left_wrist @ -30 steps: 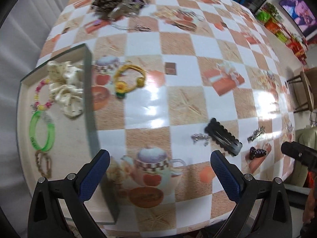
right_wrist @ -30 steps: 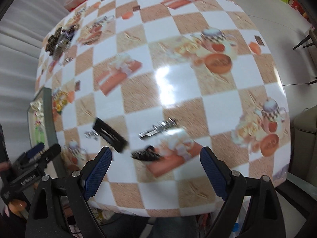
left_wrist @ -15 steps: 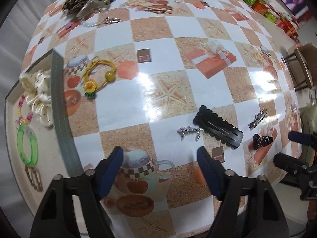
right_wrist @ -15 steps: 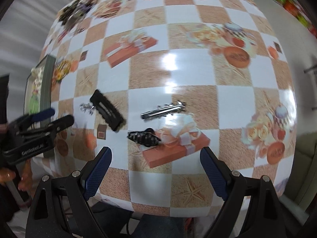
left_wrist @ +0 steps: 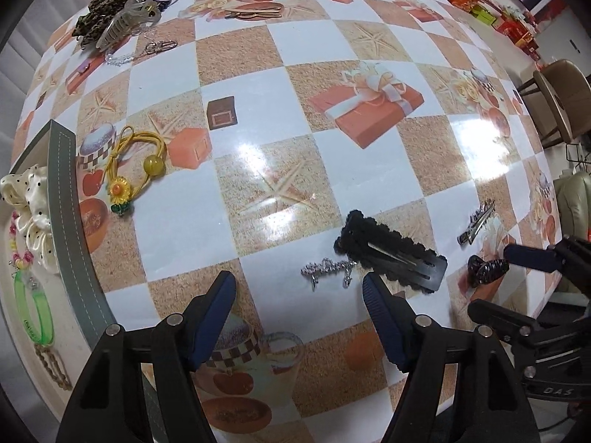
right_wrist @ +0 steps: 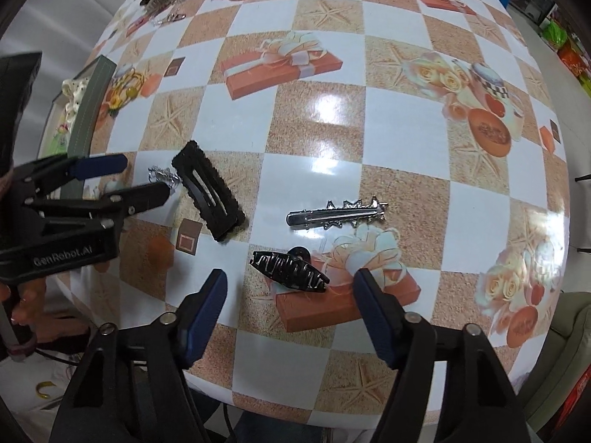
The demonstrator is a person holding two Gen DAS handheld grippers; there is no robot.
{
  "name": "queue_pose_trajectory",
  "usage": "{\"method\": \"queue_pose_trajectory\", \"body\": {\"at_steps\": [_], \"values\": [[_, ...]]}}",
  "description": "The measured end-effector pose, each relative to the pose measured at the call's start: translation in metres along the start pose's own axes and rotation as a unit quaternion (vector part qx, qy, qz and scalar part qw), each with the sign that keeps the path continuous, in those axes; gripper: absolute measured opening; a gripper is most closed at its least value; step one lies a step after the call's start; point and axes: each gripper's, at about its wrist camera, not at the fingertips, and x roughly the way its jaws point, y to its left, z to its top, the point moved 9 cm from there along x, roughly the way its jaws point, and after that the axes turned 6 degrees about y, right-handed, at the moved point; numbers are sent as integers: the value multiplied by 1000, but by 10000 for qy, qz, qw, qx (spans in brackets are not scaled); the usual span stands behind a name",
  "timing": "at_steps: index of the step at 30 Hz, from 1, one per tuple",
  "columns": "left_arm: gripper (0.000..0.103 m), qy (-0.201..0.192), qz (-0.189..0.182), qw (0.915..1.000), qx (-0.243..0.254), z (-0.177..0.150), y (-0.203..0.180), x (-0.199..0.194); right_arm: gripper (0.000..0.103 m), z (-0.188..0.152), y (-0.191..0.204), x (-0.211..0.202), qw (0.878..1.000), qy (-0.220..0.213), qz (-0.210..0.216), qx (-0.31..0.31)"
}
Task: Organize jewelry
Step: 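Grasp the black claw clip with the right gripper while the left gripper grasps the silver rhinestone clip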
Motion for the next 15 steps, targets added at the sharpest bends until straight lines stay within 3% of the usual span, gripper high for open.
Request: {"method": "queue_pose_trajectory", "body": {"at_steps": [6, 8, 10, 14, 15], "values": [[77, 17, -6, 10000, -83, 6, 6, 1, 51, 4, 1, 12, 9999, 44, -72, 69], [77, 26, -17, 10000, -58, 8, 7, 1, 42, 6, 1, 14, 9998, 27, -133, 109], [77, 41, -21, 10000, -23, 9, 5, 3, 26, 9, -2, 14, 9997, -3, -171, 170], [77, 20, 15, 10000, 93, 12, 0, 5, 26, 16, -9, 14, 9992, -58, -167, 366], [72, 15, 13, 9999, 139, 13, -2, 5, 26, 18, -10, 13, 9990, -69, -162, 398]]}}
